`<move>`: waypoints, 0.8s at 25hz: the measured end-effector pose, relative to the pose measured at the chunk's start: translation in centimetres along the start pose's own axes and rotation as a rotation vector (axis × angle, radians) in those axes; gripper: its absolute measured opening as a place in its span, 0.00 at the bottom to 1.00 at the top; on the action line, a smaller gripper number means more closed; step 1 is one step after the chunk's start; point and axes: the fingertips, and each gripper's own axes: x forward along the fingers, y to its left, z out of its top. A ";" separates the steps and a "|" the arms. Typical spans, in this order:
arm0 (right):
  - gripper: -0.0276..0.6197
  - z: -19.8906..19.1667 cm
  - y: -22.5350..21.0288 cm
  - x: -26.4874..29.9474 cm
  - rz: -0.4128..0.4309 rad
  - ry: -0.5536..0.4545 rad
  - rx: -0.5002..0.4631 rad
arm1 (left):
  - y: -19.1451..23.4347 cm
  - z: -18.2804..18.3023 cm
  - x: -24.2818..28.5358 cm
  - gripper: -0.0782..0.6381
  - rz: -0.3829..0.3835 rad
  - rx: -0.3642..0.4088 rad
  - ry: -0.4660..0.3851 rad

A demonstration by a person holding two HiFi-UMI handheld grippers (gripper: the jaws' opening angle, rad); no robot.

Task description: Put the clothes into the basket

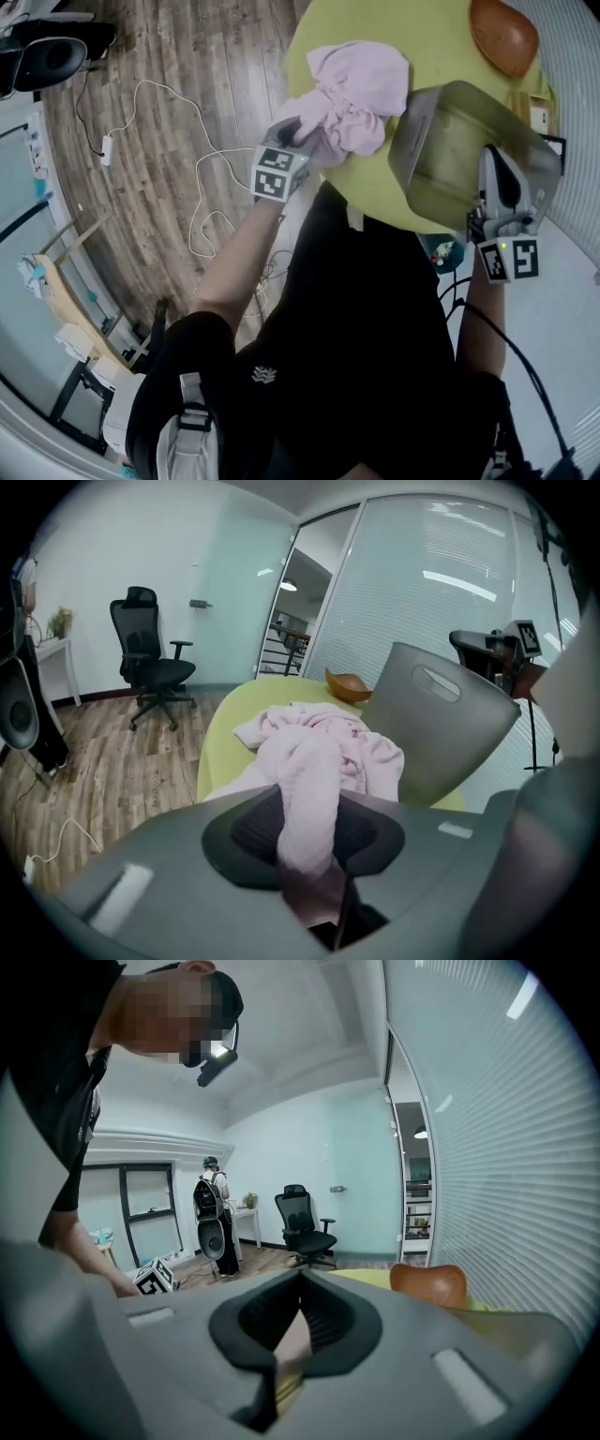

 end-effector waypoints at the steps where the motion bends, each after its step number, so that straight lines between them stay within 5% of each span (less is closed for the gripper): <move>1: 0.05 0.2 0.1 0.0 0.000 -0.004 0.000 | -0.1 0.3 -0.3 0.27 0.000 0.000 -0.003; 20: 0.05 4.2 -0.5 -3.5 0.006 -0.115 -0.063 | -5.5 11.2 -5.7 0.21 -0.014 -0.042 -0.234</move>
